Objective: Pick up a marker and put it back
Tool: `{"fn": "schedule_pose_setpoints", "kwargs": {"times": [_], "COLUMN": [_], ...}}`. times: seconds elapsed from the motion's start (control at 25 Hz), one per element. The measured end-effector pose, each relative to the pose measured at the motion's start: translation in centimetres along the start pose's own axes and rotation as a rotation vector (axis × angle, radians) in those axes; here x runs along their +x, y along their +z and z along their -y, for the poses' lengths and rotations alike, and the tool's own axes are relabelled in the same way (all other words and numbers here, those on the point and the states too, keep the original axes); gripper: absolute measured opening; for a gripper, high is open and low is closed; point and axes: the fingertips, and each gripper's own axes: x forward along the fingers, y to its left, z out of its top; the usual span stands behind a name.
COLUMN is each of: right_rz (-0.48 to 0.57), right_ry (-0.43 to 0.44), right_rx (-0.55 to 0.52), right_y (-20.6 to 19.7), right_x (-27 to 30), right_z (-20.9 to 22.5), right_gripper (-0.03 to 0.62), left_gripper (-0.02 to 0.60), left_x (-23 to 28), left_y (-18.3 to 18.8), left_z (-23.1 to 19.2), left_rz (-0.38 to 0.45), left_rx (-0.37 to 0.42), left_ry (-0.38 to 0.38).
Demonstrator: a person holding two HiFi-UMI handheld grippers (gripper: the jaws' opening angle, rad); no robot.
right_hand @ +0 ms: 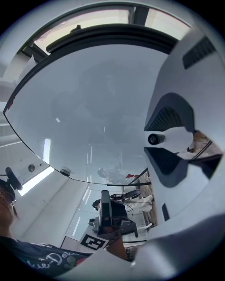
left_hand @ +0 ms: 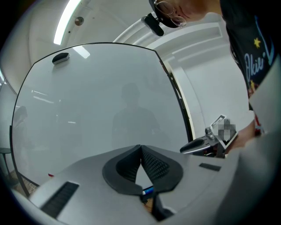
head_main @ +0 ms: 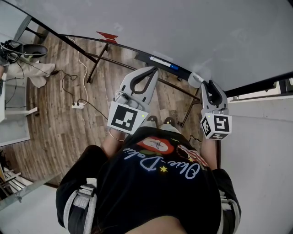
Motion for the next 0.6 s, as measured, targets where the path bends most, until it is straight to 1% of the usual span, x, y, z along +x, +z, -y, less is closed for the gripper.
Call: {"fn": "schedule_pose_setpoints", "kwargs": {"times": [0.28,0.48,0.6], "right_rz": [0.062,0.107,0.11], "right_ry": [-0.02,-0.023,-0.022], "right_rx": [-0.025,-0.042,-0.051], "right_y": [2.4,4.5,5.1], "right_x": [-1.0,-1.9,-2.1], "right_z": [0.1,-0.2,-0.5], "right_gripper": [0.114,0.075,0.072], "left_gripper": [0.003,0.003,0.003], "left_x": [0.1,0.0,0.2], "left_y": [0.0,0.1,0.1], "left_z": [0.1,0.3,0.4], "left_rz": [0.008,0.013,0.015], "left_rx": [-0.004,-0.013,-0.018], "left_ry": [-0.007,-0.014,-0.023]}}
